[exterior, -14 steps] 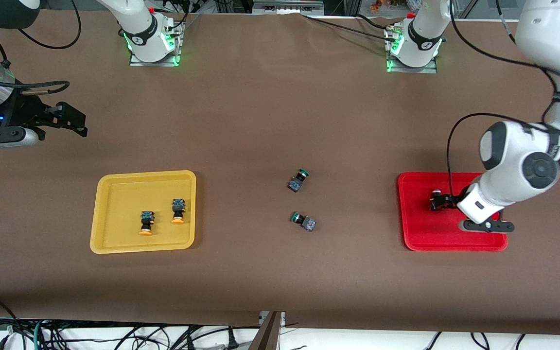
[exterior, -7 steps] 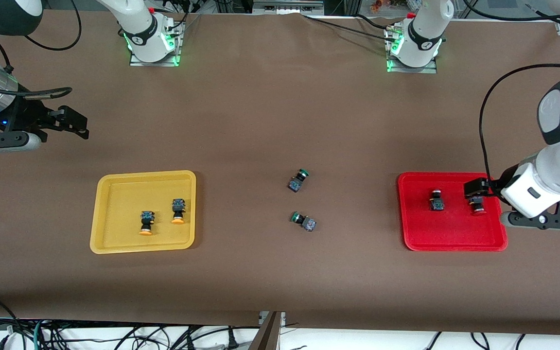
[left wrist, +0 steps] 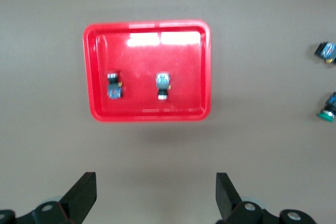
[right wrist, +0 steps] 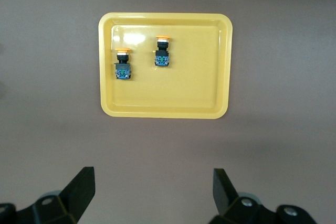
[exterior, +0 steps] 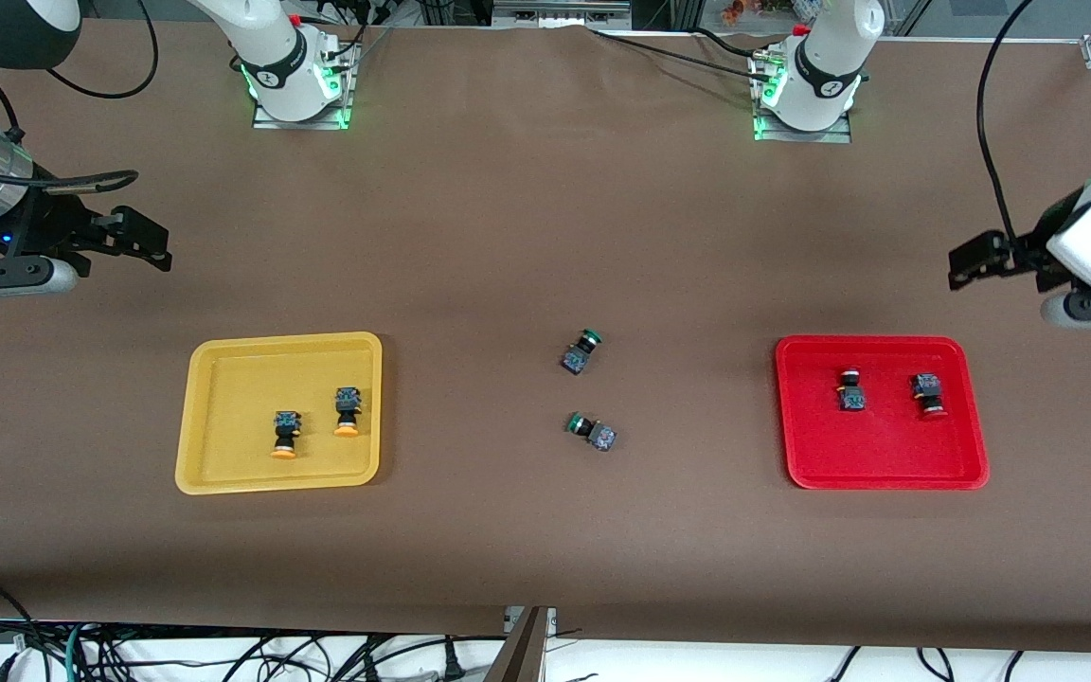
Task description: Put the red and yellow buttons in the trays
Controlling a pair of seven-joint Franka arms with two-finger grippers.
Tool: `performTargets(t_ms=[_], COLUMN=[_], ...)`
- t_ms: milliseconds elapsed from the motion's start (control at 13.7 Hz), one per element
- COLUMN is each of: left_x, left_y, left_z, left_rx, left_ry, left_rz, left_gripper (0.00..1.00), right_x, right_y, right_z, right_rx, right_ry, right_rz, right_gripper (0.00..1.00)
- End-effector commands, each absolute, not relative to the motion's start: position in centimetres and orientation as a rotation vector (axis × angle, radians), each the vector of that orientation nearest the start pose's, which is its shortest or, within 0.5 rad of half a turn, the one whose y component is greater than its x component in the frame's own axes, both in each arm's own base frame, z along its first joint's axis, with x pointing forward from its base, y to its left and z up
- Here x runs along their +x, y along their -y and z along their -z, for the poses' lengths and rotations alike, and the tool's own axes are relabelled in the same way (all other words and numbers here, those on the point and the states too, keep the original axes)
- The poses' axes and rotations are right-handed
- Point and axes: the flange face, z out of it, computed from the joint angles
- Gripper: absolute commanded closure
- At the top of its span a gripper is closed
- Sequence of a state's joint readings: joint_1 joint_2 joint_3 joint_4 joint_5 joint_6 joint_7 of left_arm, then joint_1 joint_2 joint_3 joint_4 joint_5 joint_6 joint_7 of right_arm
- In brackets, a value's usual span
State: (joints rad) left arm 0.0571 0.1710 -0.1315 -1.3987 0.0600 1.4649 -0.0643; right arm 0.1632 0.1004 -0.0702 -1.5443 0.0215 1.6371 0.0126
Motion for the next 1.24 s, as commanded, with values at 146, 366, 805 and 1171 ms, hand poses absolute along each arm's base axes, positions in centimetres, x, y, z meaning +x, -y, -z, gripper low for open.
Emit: performTargets(t_ms=[146, 366, 805, 1171], left_x=[55.3, 56.8, 59.2, 59.4], left_y=[3.0, 2.8, 2.8, 2.6], left_z=[-58.4, -58.2, -58.9, -58.5], left_rx=[-3.155, -3.155, -3.16, -3.159], left_ry=[0.032, 0.04, 0.039, 0.044], left_rz=[-0.272, -0.252, -0.209, -0.221], left_gripper=[0.0, 0.0, 0.0, 0.0], right_x=[58.7, 58.8, 58.7, 58.7], right_y=[-5.8, -5.6, -5.9, -5.9], right_z=[-59.0, -59.1, -59.1, -59.2], right_rx=[-3.132, -3.13, -3.128, -3.128], right_ry=[0.098, 0.095, 0.1, 0.1], right_rz=[-0.025, -0.018, -0.018, -0.013], right_gripper=[0.0, 0.01, 0.01, 0.0])
